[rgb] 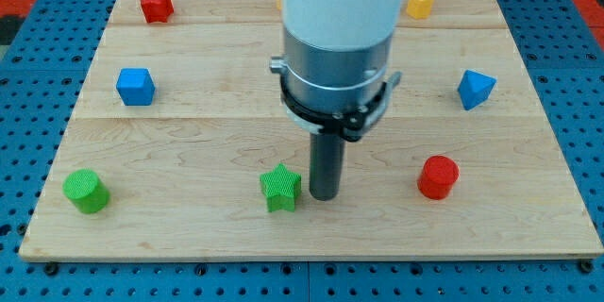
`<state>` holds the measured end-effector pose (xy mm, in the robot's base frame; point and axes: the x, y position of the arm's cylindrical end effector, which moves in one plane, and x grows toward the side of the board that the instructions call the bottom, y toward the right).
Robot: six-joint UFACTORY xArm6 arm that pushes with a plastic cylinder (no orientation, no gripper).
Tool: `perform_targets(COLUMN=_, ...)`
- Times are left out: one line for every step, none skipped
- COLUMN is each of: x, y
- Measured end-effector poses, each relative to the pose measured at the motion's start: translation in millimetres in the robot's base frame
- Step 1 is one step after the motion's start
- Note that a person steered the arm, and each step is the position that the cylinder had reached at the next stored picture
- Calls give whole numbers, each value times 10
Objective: Place your arm vertically above the red circle
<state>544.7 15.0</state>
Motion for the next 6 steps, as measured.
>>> perform_targets(x=-183, y=-7)
perform_targets(x=-285, y=-7)
perform_targets(x=-170, y=8)
perform_targets(x=-170, y=79)
perform_targets(x=-170, y=335)
perform_targets(x=-204, y=467)
